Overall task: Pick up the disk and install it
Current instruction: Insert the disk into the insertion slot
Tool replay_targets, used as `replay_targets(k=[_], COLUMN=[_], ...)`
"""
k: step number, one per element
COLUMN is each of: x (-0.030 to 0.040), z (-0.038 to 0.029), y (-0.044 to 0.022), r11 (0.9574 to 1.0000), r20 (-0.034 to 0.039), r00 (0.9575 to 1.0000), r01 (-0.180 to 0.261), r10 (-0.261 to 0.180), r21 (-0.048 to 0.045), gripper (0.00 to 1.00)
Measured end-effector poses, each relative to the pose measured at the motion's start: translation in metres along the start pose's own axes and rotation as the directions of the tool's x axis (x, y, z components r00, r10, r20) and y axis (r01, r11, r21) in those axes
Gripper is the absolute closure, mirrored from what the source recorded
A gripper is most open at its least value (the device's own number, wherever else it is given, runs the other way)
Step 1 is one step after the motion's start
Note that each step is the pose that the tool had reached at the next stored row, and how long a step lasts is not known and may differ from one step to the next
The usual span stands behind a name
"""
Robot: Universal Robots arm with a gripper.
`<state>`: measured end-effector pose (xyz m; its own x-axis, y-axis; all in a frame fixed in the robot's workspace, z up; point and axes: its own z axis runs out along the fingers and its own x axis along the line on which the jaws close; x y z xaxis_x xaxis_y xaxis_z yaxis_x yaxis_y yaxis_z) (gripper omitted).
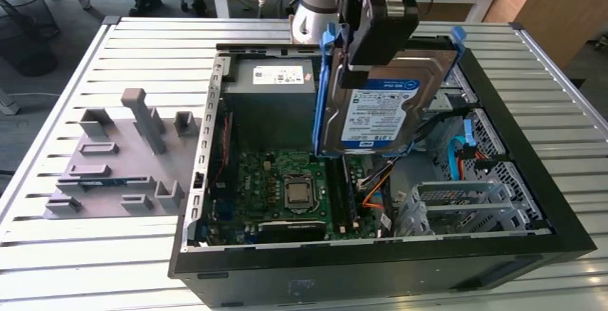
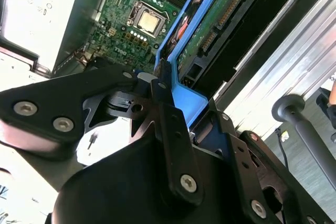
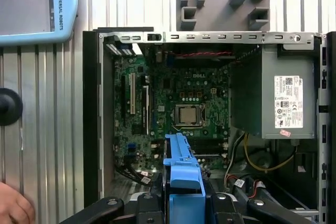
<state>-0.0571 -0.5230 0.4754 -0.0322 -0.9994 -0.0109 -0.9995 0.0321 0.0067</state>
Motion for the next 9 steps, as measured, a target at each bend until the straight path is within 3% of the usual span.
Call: replay_targets(k=[9], x=[0.0088], z=[0.0010], y=[-0.0022], r11=[1.0000], r20=[-0.0002], r00=[1.0000], r01=[0.000], r10=[0.000], r21=[0.0000], gripper=[0.64])
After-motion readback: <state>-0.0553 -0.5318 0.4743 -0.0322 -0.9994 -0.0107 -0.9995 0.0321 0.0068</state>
